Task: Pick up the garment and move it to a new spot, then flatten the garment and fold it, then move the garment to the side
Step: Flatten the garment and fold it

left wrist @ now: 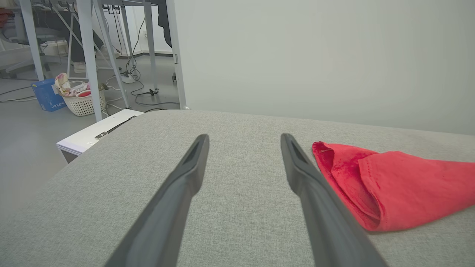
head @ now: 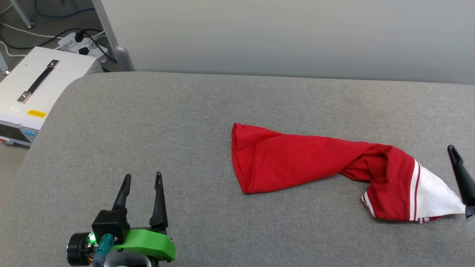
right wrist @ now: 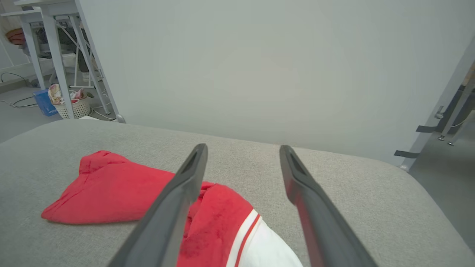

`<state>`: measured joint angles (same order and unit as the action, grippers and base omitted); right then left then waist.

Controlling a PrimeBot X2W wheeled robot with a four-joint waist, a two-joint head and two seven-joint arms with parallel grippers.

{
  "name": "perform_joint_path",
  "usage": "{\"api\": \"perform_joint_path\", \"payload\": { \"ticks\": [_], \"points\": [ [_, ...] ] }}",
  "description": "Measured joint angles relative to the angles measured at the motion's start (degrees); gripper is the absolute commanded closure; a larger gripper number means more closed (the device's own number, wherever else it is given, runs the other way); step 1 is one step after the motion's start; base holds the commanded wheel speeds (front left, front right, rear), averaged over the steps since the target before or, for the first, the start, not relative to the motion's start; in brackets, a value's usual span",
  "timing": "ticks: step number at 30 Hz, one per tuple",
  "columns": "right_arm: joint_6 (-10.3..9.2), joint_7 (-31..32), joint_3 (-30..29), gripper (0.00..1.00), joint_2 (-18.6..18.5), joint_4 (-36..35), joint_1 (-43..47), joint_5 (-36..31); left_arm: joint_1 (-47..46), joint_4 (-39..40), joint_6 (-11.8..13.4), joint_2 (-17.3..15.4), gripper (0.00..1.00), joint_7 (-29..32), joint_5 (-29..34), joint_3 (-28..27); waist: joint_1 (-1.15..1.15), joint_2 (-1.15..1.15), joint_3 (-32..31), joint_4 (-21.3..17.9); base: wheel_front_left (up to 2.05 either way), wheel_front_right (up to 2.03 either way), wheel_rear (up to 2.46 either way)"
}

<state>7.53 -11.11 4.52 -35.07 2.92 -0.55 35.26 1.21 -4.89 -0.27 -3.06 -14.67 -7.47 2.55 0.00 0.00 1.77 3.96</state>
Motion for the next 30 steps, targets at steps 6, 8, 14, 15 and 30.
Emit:
{"api": "perform_joint_path", "payload": {
  "ticks": [6, 8, 14, 15, 30],
  "points": [
    [0.0, 8.78, -3.64, 0.0, -2.48, -2.76, -3.35, -1.34, -0.02, 0.55, -0.01, 0.0, 0.0, 0.0, 0.0, 0.08, 0.0, 0.0, 1.25, 0.0, 0.0, 0.0, 0.0],
    [0.0, 13.92, -3.75, 0.0, -4.72, -2.35, -5.75, -0.11, -0.1, 0.85, -0.01, 0.01, 0.0, 0.0, 0.0, 0.24, 0.0, 0.0, 1.99, 0.03, 0.0, 0.0, 0.0],
    [0.0, 31.75, -0.21, 0.0, -10.24, 1.46, -10.17, 6.78, -0.87, 1.22, -0.01, 0.01, 0.0, 0.0, -0.01, 0.73, 0.0, 0.0, 4.62, 0.4, 0.0, 0.0, 0.0],
    [0.0, 34.01, 0.2, 0.0, -10.59, 2.29, -10.8, 7.92, -1.19, 1.32, 0.0, 0.01, 0.0, 0.0, -0.02, 0.8, 0.0, 0.0, 5.13, 0.48, 0.0, 0.0, 0.0],
    [0.0, 44.34, 11.09, 0.0, -9.29, 20.75, -15.44, 7.84, -5.75, 1.99, 0.38, 0.01, 0.0, 0.0, -1.09, 1.94, 0.0, 0.0, 12.75, 2.35, 0.0, 0.0, 0.0]
  ]
}}
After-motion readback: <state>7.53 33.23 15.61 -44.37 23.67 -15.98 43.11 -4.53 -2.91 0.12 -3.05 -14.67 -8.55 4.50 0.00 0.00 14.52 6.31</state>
